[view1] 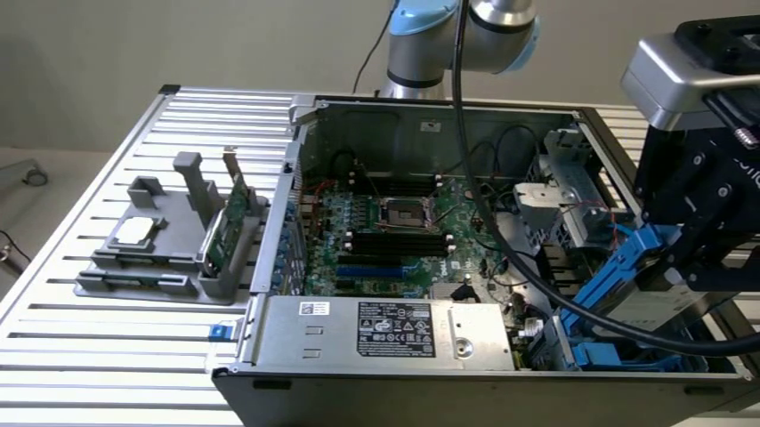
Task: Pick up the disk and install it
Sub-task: 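Pick up the disk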
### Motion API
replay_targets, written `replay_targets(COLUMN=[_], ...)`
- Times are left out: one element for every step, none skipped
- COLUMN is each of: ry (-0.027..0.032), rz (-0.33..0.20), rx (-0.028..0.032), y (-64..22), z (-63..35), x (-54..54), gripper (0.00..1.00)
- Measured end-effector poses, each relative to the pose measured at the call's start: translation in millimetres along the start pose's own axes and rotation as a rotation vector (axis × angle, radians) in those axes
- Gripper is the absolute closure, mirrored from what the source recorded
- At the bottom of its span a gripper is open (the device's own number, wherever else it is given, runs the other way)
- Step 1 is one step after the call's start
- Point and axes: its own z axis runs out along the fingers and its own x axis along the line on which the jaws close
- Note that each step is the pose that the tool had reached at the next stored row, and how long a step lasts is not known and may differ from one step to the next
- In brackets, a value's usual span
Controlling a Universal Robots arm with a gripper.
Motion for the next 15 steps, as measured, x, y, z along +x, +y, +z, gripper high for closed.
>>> replay_targets(ry=[0.0,0.0001,-0.0001,-0.0001,0.0001,0.0,0.0,0.0,-0.0001,0.0,-0.0001,0.0,-0.0001,-0.0001,-0.0001], rz=[0.0,0.0,0.0,0.0,0.0,0.0,0.0,0.0,0.0,0.0,0.0,0.0,0.0,0.0,0.0], rx=[0.0,0.0,0.0,0.0,0.0,0.0,0.0,0.0,0.0,0.0,0.0,0.0,0.0,0.0,0.0], y=[0.0,0.0,0.0,0.0,0.0,0.0,0.0,0.0,0.0,0.0,0.0,0.0,0.0,0.0,0.0], z=[0.2,0.3,0.5,0.7,0.7,0.8,0.8,0.9,0.9,0.9,0.9,0.9,0.9,0.9,0.9], x=[0.0,0.0,0.0,0.0,0.0,0.0,0.0,0.0,0.0,0.0,0.0,0.0,0.0,0.0,0.0], gripper=[0.67,0.67,0.67,0.67,0.67,0.67,0.67,0.67,0.67,0.67,0.67,0.67,0.67,0.67,0.67])
